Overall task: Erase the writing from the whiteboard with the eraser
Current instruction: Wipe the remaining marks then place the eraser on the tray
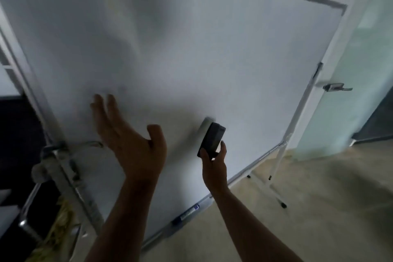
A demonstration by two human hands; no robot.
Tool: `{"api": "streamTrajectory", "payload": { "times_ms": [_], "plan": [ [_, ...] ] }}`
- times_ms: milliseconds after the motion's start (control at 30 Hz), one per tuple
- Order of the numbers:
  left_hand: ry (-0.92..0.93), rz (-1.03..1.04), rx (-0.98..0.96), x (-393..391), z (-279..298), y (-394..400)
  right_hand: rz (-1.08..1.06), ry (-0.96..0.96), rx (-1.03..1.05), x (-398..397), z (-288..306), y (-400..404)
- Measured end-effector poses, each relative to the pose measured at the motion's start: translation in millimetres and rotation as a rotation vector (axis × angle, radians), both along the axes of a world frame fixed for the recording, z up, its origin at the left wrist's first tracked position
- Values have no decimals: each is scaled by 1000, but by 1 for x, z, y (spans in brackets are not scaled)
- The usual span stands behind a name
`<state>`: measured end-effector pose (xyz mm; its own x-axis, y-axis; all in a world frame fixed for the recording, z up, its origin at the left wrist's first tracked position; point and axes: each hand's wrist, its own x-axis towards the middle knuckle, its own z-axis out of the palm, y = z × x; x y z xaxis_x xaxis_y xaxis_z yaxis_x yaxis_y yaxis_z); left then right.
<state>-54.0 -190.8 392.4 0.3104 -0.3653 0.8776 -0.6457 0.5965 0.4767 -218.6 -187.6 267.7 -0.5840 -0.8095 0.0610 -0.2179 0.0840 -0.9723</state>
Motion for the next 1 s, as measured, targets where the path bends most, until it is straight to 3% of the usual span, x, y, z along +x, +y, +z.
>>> {"api": "streamTrajectory", "payload": {
  "times_ms": [133,367,633,767,1000],
  "plan": [
    [-90,-190,274,-51,-56,20,5,-121,171,-37,-66,27],
    [-246,-240,872,-57,-186,47,381,116,459,-33,-169,76],
    [-139,-200,1453,-12,-288,67,735,494,592,-1,-219,62],
    [-63,-241,1675,3,-318,70,810,617,626,13,-237,48],
    [168,-312,1805,15,-345,43,841,644,643,32,-258,13]
  ]
}}
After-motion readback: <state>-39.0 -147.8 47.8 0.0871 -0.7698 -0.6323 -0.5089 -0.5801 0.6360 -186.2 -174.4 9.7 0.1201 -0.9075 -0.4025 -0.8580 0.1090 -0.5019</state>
